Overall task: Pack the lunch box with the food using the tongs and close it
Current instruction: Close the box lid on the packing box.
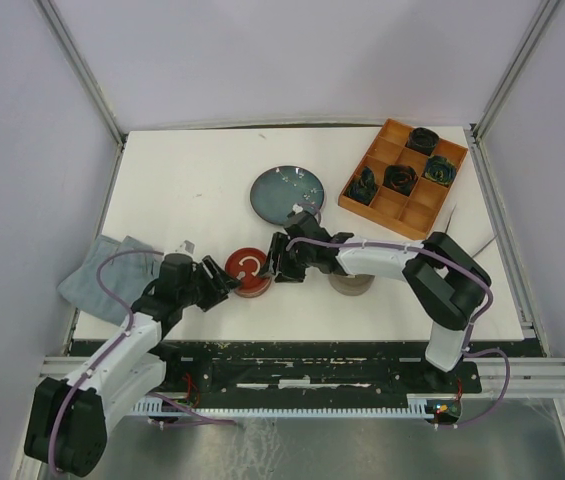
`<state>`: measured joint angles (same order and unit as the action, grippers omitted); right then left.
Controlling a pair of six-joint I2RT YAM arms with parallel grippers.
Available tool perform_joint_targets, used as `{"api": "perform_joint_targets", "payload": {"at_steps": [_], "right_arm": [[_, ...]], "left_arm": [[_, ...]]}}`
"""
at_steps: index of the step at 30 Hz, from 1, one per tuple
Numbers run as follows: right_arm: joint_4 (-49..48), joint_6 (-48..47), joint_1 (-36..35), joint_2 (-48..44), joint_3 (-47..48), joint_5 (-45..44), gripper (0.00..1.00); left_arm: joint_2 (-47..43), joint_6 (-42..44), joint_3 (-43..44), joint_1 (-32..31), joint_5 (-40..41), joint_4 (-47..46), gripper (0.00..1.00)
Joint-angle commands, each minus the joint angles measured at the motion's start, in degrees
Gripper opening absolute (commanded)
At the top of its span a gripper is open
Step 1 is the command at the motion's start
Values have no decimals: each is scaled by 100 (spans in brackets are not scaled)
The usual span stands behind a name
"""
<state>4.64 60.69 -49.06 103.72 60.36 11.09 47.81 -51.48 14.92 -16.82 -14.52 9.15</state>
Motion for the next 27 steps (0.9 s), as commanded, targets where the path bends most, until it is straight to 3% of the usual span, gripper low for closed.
{"api": "perform_joint_targets", "payload": {"at_steps": [1, 9, 12, 27], "right_arm": [[540, -207, -24, 523, -9, -166, 60], [385, -551, 45, 282, 30, 52, 62], [853, -918, 44, 65, 415, -66, 64], [1682, -1376, 75, 527, 1522, -428, 64]], "left_arm": [[-247, 462, 510, -50, 532, 295, 68], [78, 968, 1365, -26, 1030, 413, 76], [416, 1123, 1571, 43, 1146, 447, 77], [1307, 1309, 1467, 205, 895, 165, 75]]}}
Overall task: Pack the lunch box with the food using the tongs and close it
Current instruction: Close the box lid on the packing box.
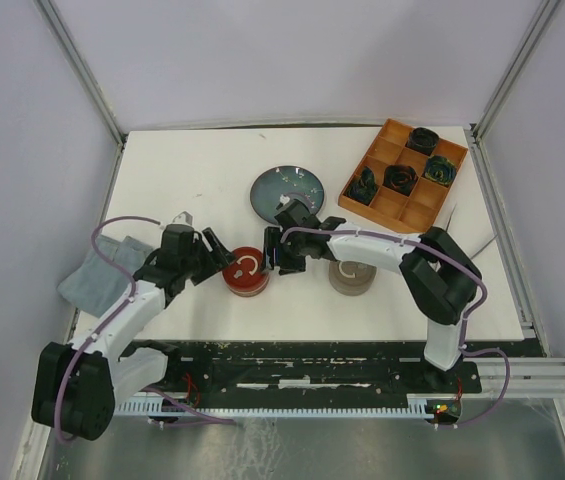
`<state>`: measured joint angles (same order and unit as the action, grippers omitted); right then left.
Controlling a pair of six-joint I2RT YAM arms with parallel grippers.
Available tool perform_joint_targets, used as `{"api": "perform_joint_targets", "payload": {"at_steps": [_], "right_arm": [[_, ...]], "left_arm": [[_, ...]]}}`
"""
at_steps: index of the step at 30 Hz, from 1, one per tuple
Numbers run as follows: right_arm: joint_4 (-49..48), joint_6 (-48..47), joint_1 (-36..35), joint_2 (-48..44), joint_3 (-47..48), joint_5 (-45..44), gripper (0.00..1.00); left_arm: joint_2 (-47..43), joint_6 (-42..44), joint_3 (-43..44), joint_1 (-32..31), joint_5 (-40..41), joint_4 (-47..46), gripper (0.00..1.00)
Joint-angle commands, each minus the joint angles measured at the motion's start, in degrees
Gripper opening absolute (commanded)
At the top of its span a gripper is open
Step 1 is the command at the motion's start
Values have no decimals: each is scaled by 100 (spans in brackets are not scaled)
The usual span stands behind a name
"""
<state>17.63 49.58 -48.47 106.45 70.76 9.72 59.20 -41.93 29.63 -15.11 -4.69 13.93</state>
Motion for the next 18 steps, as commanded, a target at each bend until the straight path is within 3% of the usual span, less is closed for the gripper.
{"api": "perform_joint_targets", "payload": {"at_steps": [1, 5, 8, 11, 14, 18], "right_arm": [[561, -307, 12, 362, 584, -456, 64], [1112, -424, -18, 733, 636, -791, 51], [694, -203, -49, 703, 43, -641, 37], [29, 60, -49, 586, -546, -273, 47], [-770, 323, -49, 488, -1057, 45, 47], [-1366, 516, -49, 464, -1422, 210, 54]], "left_arm": [[227, 360, -31, 35, -118, -342, 73], [440, 338, -153, 35, -294, -412, 65], [430, 290, -346, 32, -402, -513, 59], [320, 163, -569, 36, -524, -610, 54], [172, 28, -820, 35, -673, -733, 49], [-18, -83, -1018, 35, -748, -712, 54]]}}
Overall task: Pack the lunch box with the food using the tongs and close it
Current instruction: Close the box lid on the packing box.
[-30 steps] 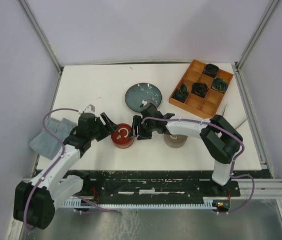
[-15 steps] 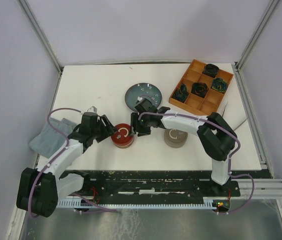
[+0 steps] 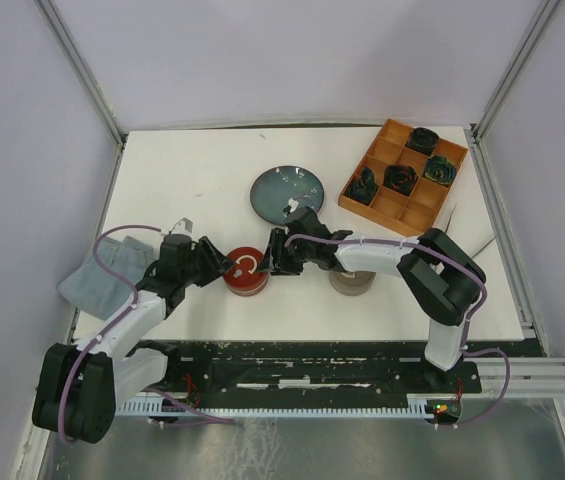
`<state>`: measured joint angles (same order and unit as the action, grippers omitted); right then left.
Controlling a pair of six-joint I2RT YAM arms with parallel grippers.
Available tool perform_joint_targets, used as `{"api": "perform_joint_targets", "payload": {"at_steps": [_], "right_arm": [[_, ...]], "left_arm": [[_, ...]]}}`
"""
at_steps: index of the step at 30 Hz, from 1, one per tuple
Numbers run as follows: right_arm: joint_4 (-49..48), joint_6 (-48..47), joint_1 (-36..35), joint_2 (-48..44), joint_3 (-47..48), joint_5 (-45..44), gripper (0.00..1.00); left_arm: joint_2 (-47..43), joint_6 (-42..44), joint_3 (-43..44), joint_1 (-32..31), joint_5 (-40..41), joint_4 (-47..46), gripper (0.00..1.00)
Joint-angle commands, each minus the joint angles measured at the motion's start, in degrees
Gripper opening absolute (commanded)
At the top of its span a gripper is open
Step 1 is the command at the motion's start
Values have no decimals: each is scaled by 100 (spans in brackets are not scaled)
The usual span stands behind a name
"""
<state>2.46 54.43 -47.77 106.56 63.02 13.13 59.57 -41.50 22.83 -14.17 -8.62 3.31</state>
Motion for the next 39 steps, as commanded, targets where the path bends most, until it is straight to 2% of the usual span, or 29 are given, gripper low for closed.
{"api": "perform_joint_targets", "payload": {"at_steps": [1, 4, 6, 8, 12, 14, 18, 21, 25, 27, 30, 32, 34, 35, 36, 38, 39], "right_arm": [[45, 52, -119, 476, -687, -89, 54], [-431, 346, -121, 576, -865, 143, 49], [-960, 631, -126, 619, -1131, 223, 44], [-1082, 682, -127, 630, -1241, 123, 38], [-1501, 848, -127, 677, -1416, 157, 56], [-1822, 997, -132, 748, -1498, 292, 59], [-2126, 1161, -127, 906, -1506, 421, 43], [-1869, 1132, -127, 846, -1494, 235, 33], [-1743, 1138, -128, 801, -1510, 132, 24], [-1764, 1142, -127, 856, -1488, 165, 30], [-2046, 1228, -141, 889, -1543, 299, 51], [-1900, 1128, -166, 869, -1447, 302, 59], [-1790, 1041, -200, 812, -1394, 254, 60], [-1756, 1016, -212, 790, -1378, 226, 58], [-1709, 1004, -219, 792, -1374, 210, 52], [-1701, 1053, -215, 803, -1403, 183, 33], [-1785, 1138, -215, 790, -1477, 146, 30]], "left_arm": [[-100, -163, -395, -64, -381, 338, 54], [-226, -297, -524, -61, -494, 311, 59], [-251, -359, -618, -59, -611, 249, 60], [-262, -408, -719, -59, -679, 194, 59], [-207, -494, -931, -68, -815, 37, 55], [-204, -523, -1003, -72, -861, -14, 53], [-235, -522, -1095, -77, -907, -34, 50], [-226, -517, -1097, -77, -941, -41, 49], [-194, -521, -1107, -82, -985, -79, 46], [-196, -579, -1154, -98, -1025, -181, 41], [-230, -693, -1274, -127, -1098, -334, 32], [-218, -715, -1297, -165, -1180, -345, 44], [-221, -762, -1310, -221, -1243, -331, 61], [-238, -791, -1330, -272, -1284, -357, 63], [-262, -812, -1345, -316, -1317, -379, 65], [-315, -864, -1383, -375, -1355, -414, 64], [-360, -920, -1420, -402, -1361, -457, 61]]}}
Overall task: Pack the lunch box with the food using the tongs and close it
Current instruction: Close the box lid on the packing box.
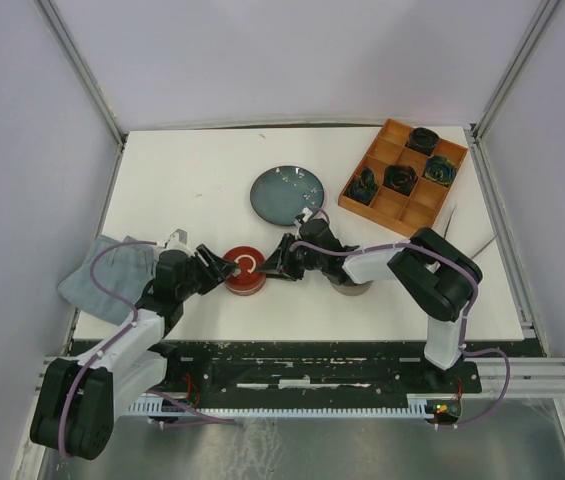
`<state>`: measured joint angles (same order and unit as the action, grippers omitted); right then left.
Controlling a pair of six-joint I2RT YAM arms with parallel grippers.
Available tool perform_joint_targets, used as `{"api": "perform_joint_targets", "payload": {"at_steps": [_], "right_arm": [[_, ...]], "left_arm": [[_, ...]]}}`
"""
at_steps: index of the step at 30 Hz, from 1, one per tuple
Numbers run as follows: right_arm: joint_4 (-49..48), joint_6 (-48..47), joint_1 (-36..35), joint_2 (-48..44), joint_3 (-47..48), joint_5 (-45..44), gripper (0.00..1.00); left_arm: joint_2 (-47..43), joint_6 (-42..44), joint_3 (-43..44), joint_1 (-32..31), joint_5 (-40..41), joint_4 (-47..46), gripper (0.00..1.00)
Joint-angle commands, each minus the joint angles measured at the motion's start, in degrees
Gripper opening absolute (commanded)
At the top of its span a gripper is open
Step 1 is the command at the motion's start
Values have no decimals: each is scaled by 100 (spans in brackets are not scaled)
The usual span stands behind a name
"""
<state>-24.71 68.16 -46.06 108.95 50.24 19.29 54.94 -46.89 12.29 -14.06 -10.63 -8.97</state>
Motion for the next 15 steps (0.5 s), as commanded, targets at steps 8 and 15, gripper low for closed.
{"api": "perform_joint_targets", "payload": {"at_steps": [8, 15], "right_arm": [[747, -283, -379, 445, -284, -493, 32], [1809, -818, -386, 139, 148, -690, 57]], "left_arm": [[-191, -483, -517, -486, -905, 975, 35], [-122, -584, -707, -553, -814, 759, 13]]}}
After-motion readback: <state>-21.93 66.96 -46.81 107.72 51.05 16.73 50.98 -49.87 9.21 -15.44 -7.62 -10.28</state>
